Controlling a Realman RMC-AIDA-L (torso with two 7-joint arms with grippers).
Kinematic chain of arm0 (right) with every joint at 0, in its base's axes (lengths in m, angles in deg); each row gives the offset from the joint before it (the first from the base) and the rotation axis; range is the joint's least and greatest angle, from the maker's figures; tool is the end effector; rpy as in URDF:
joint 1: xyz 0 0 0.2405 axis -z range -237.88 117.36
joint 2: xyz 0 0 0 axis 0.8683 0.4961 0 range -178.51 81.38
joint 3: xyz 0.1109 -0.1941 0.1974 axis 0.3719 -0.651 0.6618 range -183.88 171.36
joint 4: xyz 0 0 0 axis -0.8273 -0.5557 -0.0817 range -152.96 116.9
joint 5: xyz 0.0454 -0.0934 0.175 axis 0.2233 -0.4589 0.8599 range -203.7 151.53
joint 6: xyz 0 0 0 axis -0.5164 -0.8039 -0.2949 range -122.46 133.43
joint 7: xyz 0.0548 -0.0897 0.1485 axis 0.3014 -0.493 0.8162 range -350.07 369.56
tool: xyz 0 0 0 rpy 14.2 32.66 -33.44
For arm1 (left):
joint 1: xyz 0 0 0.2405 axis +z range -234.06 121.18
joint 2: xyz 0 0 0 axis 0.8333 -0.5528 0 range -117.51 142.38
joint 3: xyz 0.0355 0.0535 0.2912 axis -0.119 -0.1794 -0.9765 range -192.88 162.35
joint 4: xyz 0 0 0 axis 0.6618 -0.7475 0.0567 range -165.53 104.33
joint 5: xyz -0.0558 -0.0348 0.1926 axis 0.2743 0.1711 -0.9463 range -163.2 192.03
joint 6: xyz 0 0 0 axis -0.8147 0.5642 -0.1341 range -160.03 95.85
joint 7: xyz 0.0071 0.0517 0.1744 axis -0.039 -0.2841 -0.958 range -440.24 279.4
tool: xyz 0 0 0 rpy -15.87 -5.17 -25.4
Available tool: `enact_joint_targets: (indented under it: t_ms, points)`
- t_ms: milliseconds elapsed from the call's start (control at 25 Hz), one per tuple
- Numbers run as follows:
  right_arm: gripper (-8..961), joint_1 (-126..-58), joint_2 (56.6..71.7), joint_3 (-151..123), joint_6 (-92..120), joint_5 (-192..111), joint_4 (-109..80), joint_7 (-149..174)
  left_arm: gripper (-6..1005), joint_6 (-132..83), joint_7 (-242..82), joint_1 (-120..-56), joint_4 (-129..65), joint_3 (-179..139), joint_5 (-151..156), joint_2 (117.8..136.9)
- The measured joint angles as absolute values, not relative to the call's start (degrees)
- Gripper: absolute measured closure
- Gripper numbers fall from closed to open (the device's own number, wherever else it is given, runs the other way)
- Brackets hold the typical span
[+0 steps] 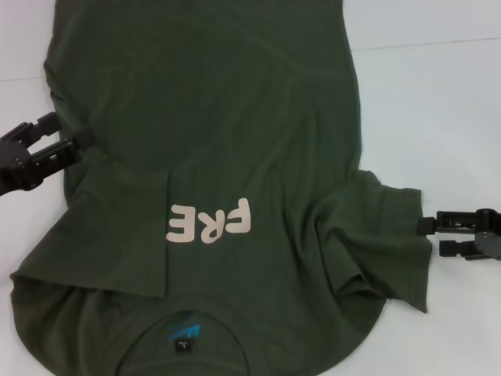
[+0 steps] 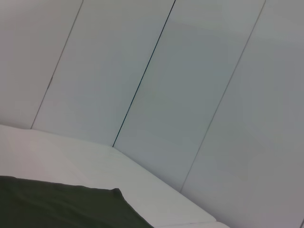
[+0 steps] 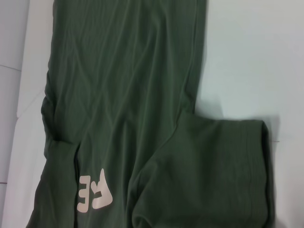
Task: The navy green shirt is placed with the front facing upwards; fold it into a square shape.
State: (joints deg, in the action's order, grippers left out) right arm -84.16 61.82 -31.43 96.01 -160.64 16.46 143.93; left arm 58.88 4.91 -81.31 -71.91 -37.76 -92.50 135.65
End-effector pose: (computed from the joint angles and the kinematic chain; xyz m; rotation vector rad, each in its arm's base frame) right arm 0.3960 0.3081 0.0096 -1.9716 2.1089 0.5274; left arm -0.2940 0.3526 -0.0087 -2.2662 -0.8776 -1.0578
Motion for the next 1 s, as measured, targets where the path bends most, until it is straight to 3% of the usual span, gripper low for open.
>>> enact_joint_targets:
  t_ms: [1000]
  points:
    - [13,-84.70,63.17,-33.20,94.53,-160.74,16.24,144.12,95,58.08,4.75,-81.93,-71.91,-37.55,-92.45,135.56]
